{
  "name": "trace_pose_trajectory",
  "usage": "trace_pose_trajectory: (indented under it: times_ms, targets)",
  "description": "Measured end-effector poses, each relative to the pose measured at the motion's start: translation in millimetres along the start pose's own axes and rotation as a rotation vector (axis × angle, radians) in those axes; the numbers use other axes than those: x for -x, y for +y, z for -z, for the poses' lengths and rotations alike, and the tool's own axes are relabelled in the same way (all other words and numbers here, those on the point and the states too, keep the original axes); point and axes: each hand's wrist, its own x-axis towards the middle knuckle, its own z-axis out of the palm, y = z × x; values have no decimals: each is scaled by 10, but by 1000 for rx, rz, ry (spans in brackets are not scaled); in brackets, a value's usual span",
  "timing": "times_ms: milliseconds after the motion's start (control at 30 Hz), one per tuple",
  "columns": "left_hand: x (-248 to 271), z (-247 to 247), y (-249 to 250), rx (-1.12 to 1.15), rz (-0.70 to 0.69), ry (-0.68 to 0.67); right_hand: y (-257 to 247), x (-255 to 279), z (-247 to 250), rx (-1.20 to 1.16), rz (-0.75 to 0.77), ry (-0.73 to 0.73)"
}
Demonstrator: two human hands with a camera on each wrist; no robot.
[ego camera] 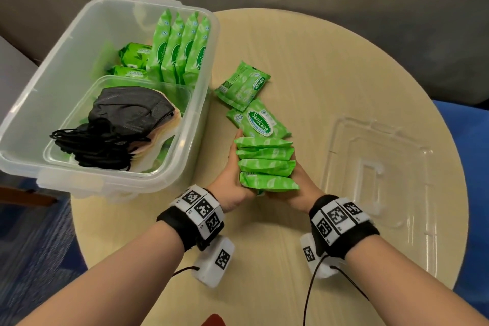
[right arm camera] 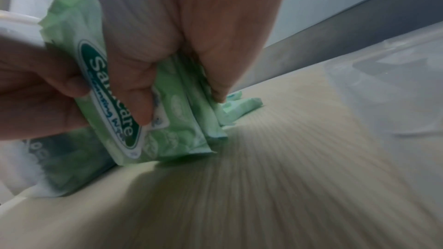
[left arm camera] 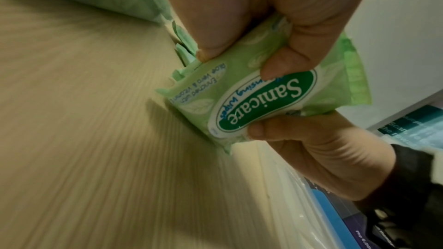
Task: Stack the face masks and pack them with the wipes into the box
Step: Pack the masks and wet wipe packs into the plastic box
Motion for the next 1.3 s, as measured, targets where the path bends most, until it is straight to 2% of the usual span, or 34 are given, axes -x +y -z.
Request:
trace_pose_trajectory:
  times_ms: [67,167,233,400,567,733,833,933,1067,1167,1300]
  targets:
    - [25,-6,-2,0,14,-27,-1,46,-10,12,5,3]
    - [41,8,-12,0,62,14,14,57,-47,176,38,-13]
    - [45,18,38,-23,84,-3,18,13,-41,228,8,-38]
    - [115,40,259,-39,123,2,-120,66,61,252,12,24]
    - [213,-19,620,65,51,-9,-499,286,49,23,12,170]
    - [325,40,1241,-104,-134,-9,-1273,431,-204,-249,162,259]
    - [407,264,1570,-181,-226,-23,-1740,484,-523,-353,257,232]
    - [565,577,1909,-90,-243,-56,-2131,469,-939,-394,317,177]
    - [730,1176,2191,-140,-285,-2,-2552,260,-1475,-251,314,91]
    - [848,1660,2319,-135,-315,0,-2811,-62,-1791,-199,277,113]
    - [996,2372,2289,-88,-238,65,-3038,-656,-2049,-24,179,186]
